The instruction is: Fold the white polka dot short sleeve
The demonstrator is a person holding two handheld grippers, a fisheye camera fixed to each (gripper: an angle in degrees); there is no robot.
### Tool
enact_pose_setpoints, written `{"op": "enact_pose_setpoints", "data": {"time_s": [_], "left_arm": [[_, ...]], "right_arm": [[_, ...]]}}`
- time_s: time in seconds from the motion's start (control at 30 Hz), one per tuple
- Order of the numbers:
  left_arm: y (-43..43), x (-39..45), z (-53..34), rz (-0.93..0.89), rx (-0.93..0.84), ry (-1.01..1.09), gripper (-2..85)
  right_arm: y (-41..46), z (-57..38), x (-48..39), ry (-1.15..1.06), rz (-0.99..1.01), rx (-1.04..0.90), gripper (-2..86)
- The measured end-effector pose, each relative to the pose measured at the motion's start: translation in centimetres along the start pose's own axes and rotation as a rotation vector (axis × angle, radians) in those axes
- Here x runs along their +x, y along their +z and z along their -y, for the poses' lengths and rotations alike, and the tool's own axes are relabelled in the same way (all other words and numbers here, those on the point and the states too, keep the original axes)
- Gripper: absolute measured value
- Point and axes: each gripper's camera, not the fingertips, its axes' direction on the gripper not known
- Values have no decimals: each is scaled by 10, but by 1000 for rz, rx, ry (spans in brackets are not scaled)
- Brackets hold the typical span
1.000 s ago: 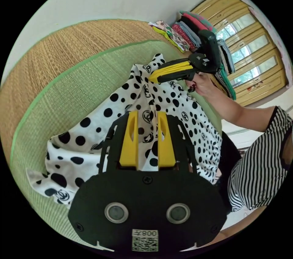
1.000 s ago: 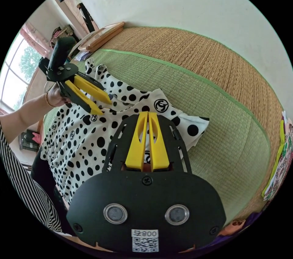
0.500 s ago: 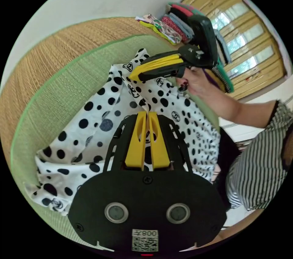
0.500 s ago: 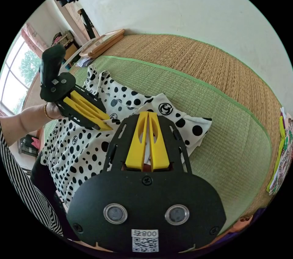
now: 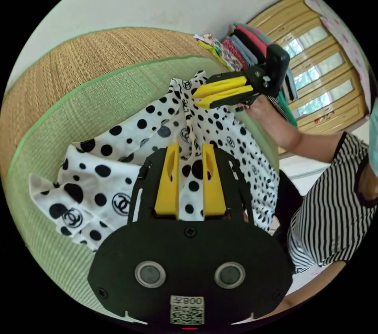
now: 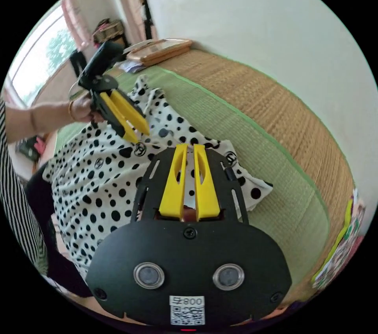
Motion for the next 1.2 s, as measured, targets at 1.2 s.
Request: {"op": "enact_pose_setpoints", "data": {"time_s": [1.2], "left_arm": [[-78, 40, -43, 261, 133, -94, 35]], "right_arm": [[59, 99, 4, -230, 359, -399, 8]]}}
